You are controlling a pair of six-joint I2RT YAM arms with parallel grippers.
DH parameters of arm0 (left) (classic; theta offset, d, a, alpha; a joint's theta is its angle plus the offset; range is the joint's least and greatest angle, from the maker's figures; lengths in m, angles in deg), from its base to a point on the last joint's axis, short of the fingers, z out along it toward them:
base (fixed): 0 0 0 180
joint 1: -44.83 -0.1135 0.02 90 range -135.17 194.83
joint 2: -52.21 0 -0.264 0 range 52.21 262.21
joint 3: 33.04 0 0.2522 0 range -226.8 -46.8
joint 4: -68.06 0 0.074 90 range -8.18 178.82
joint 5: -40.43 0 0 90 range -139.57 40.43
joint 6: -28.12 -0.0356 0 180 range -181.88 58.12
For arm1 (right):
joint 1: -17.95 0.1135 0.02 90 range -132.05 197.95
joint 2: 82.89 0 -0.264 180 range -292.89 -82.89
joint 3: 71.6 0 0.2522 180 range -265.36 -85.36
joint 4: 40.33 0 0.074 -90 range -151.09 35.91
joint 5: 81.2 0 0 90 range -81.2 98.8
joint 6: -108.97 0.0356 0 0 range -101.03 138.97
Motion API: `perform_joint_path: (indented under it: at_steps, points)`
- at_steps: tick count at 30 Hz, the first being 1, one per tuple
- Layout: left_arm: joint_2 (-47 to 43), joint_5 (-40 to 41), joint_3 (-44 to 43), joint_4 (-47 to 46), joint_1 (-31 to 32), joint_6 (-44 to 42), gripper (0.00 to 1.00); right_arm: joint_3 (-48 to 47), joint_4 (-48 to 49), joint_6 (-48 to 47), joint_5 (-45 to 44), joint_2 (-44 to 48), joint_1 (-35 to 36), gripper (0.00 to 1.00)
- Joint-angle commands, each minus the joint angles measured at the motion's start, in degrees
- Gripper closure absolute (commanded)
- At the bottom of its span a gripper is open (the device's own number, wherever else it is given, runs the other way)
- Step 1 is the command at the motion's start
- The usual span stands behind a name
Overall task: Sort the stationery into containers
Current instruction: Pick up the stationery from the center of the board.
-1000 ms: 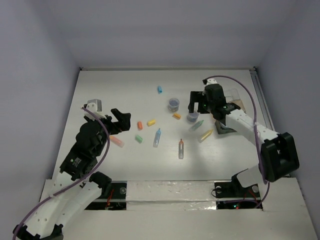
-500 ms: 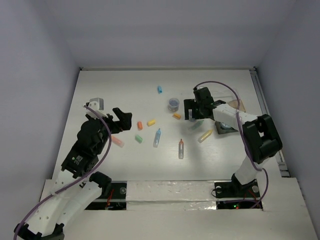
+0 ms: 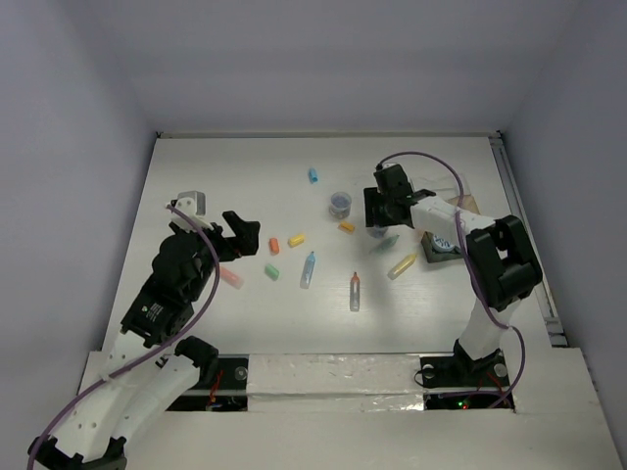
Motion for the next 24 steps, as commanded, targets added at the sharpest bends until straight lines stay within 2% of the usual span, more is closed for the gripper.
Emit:
perform_joint_path:
  at_steps: [1, 2, 3, 7, 10, 18, 24]
  points:
    - [0.5, -0.9, -0.1, -3.4, -0.3, -0.7, 0.01, -3.1, -0.2, -0.4, -2.2, -0.4, 1.1, 0.39]
    - [0.3, -1.1, -0.1, -3.5, -0.3, -0.7, 0.01, -3.4, -0.4, -0.5, -2.2, -0.2, 1.1, 0.41]
    - [0.4, -1.1, -0.1, -3.5, -0.3, -0.8, 0.01, -3.8, -0.7, -0.5, -2.2, -0.1, 1.1, 0.49]
    - [0.4, -1.3, -0.1, -3.8, -0.3, -0.9, 0.01, -6.8, -0.4, -0.3, -3.3, 2.3, 1.1, 0.5]
    - [0.1, -1.4, 0.0, -3.6, -0.3, -1.0, 0.01, -10.5, -0.9, -1.4, -7.7, 3.6, 0.4, 0.51]
    - [-2.3, -1.8, 0.0, -3.7, -0.3, -1.4, 0.01, -12.7, 1.2, -0.3, -6.6, 6.3, -14.6, 0.52]
    - [-3.2, -1.3, 0.1, -3.4, 0.3, -1.5, 0.01, -16.5, -0.6, -0.7, -7.4, 2.5, -20.2, 0.51]
